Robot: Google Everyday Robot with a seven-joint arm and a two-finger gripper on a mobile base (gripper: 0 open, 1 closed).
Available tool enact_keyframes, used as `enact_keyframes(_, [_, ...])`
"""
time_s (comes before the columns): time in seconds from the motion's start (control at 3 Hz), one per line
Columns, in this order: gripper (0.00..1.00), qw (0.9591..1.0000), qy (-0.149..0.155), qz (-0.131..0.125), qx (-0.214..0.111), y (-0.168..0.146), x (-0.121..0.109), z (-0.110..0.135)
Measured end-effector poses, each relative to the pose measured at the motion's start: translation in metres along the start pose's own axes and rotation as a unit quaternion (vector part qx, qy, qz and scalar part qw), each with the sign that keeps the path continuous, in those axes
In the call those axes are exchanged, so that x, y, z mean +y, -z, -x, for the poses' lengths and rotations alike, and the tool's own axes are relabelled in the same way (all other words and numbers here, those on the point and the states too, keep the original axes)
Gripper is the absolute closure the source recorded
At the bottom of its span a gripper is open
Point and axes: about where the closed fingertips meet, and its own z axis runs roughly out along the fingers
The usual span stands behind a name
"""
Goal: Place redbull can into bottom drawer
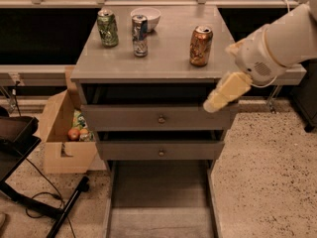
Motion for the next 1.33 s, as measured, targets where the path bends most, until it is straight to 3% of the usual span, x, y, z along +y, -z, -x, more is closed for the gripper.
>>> enact_keyframes(0.33, [0.0,0.9955,-0.008,-0.025,-0.091,-0.031,-0.023,0.047])
enact_keyframes(0.67, [0.0,0.978,0.003,-0.088,-0.189,-0.051,-0.065,0.117])
enact_keyframes(1.0, [0.0,0.9573,-0.013,-0.14,-0.253,-0.064,-0.104,0.163])
enact_keyframes(1.33, [0.0,0.9566,-0.016,-0.14,-0.255,-0.066,-0.105,0.163])
